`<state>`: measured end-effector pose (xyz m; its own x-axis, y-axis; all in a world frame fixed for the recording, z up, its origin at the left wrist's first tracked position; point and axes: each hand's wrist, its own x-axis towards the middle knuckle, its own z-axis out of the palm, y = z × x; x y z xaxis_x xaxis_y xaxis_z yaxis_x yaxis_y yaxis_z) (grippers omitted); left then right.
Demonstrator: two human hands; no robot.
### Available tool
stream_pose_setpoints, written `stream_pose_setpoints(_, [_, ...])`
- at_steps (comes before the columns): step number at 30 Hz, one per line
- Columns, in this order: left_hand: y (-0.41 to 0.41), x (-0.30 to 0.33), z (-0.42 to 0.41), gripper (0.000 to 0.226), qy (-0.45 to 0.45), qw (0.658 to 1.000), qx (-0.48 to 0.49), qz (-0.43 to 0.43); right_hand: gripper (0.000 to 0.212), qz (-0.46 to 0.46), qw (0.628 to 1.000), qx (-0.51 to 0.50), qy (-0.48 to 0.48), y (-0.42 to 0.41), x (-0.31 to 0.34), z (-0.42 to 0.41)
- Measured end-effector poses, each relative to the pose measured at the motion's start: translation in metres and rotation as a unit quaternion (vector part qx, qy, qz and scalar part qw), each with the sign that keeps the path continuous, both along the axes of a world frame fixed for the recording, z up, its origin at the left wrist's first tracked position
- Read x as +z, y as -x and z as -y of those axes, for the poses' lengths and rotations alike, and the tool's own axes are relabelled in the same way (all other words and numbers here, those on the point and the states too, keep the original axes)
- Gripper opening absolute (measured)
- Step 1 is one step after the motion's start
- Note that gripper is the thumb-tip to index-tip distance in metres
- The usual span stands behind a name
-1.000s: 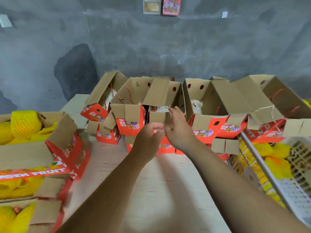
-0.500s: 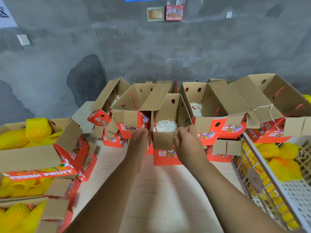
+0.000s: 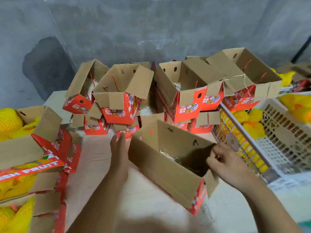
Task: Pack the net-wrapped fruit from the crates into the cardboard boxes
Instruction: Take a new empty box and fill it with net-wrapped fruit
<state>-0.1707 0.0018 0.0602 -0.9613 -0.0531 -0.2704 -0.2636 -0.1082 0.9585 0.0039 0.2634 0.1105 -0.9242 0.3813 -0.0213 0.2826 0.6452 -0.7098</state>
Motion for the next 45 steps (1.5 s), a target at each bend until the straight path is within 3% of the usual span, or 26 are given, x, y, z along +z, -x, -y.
stream_pose_setpoints(2, [-0.003, -0.021, 0.006, 0.068, -0.030, 0.998, -0.030, 0.044, 0.009, 0.064, 0.996, 0.055, 0.022, -0.012, -0.016, -0.011])
stream_pose_setpoints(3, [-0.007, -0.034, 0.009, 0.066, -0.022, 0.993, -0.083, 0.084, 0.023, 0.077, 0.995, 0.057, 0.000, -0.016, -0.033, -0.015])
stream_pose_setpoints(4, [-0.014, -0.046, 0.010, 0.057, 0.009, 0.983, -0.148, 0.108, 0.036, 0.080, 0.995, 0.041, -0.035, -0.018, -0.056, -0.017])
stream_pose_setpoints(6, [-0.036, -0.069, 0.006, 0.025, 0.131, 0.959, -0.239, 0.074, 0.049, 0.089, 0.992, -0.048, -0.081, -0.019, -0.092, -0.011])
stream_pose_setpoints(7, [-0.047, -0.081, 0.001, 0.017, 0.183, 0.951, -0.246, 0.035, 0.053, 0.094, 0.988, -0.097, -0.078, -0.020, -0.106, -0.007])
stream_pose_setpoints(9, [-0.067, -0.094, -0.008, 0.026, 0.212, 0.949, -0.231, -0.016, 0.054, 0.091, 0.981, -0.152, -0.083, -0.020, -0.122, -0.003])
stream_pose_setpoints(12, [-0.064, -0.100, -0.009, 0.034, 0.293, 0.933, -0.209, -0.017, 0.058, 0.076, 0.982, -0.142, -0.100, -0.010, -0.124, -0.004])
stream_pose_setpoints(14, [-0.054, -0.096, -0.005, 0.035, 0.403, 0.891, -0.209, -0.015, 0.063, 0.073, 0.983, -0.141, -0.088, -0.003, -0.122, -0.006])
stream_pose_setpoints(16, [-0.055, -0.083, -0.010, 0.047, 0.490, 0.846, -0.189, -0.096, 0.068, 0.101, 0.983, -0.125, -0.090, -0.001, -0.122, -0.010])
stream_pose_setpoints(19, [-0.068, -0.063, -0.038, 0.047, 0.441, 0.842, -0.185, -0.248, 0.067, 0.103, 0.988, -0.095, -0.071, -0.005, -0.122, -0.016])
stream_pose_setpoints(22, [-0.080, -0.051, -0.083, 0.029, 0.386, 0.834, -0.235, -0.317, 0.057, 0.046, 0.995, -0.085, -0.023, -0.007, -0.122, -0.030])
stream_pose_setpoints(25, [-0.091, -0.047, -0.147, 0.017, 0.288, 0.856, -0.317, -0.290, 0.050, -0.001, 0.995, -0.099, 0.028, -0.007, -0.115, -0.057])
stream_pose_setpoints(28, [-0.102, -0.047, -0.223, 0.016, 0.252, 0.851, -0.363, -0.283, 0.049, -0.076, 0.992, -0.091, 0.038, -0.010, -0.102, -0.100])
stream_pose_setpoints(35, [-0.109, -0.046, -0.392, 0.018, 0.251, 0.853, -0.333, -0.313, 0.038, -0.129, 0.988, -0.065, 0.049, -0.014, -0.096, -0.237])
stream_pose_setpoints(37, [-0.100, -0.047, -0.429, 0.022, 0.308, 0.823, -0.320, -0.354, 0.042, -0.108, 0.991, -0.048, 0.057, -0.011, -0.103, -0.273])
stream_pose_setpoints(40, [-0.075, -0.050, -0.476, 0.023, 0.454, 0.718, -0.342, -0.401, 0.045, -0.014, 0.998, -0.039, 0.042, 0.006, -0.115, -0.328])
stream_pose_setpoints(42, [-0.061, -0.054, -0.495, 0.022, 0.541, 0.651, -0.385, -0.368, 0.052, 0.132, 0.991, -0.014, 0.005, 0.023, -0.126, -0.359])
stream_pose_setpoints(45, [-0.057, -0.061, -0.504, 0.023, 0.621, 0.593, -0.402, -0.318, 0.072, 0.351, 0.927, 0.127, -0.034, 0.041, -0.151, -0.377])
